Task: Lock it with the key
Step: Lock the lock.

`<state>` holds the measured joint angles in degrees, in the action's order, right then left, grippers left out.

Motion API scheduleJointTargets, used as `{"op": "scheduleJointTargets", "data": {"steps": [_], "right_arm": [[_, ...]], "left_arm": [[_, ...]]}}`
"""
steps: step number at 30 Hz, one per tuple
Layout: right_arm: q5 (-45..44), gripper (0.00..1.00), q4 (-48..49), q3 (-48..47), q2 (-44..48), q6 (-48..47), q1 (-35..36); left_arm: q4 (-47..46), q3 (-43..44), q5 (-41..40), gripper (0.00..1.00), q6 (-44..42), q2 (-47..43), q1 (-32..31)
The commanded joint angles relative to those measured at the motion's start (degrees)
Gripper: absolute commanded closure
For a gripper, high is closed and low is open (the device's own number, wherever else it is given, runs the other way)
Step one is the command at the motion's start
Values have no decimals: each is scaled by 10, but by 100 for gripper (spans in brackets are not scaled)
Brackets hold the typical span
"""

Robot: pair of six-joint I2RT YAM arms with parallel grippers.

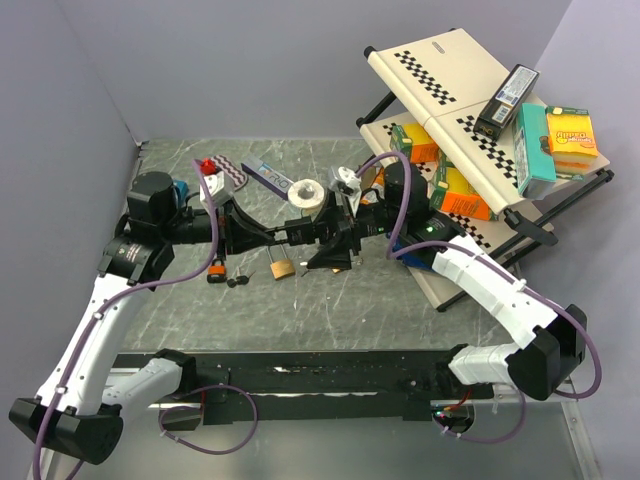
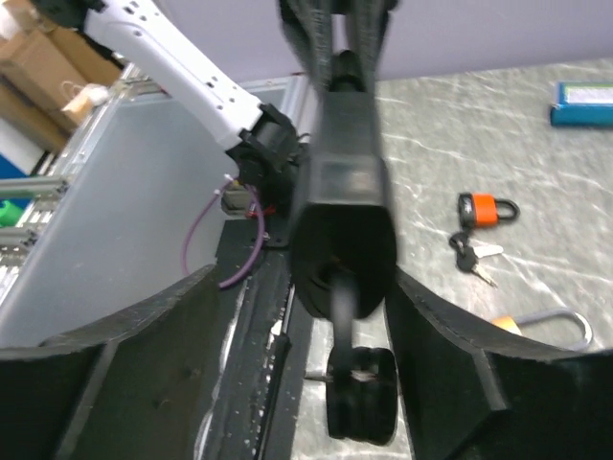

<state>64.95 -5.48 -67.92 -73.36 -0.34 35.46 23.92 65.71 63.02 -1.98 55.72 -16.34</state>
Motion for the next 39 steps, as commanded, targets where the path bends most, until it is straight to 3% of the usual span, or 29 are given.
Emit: {"op": "scheduleJointTargets", "data": {"steps": [1,4,11,39], "right_arm": [[19,28,72,-7,9,2,17],[20,34,128,10,10,51,22],[29,52,152,4,-1,77,34],[29,64,172,-9,-32,98,66]], "left_arm": [[-93,7,25,99,57,-25,-3],[-105,0,23,99,63,-28,-4],[-141,-12,21,99,95,-33,-7],[-198,-30,-55,99,136,-23,-66]]}}
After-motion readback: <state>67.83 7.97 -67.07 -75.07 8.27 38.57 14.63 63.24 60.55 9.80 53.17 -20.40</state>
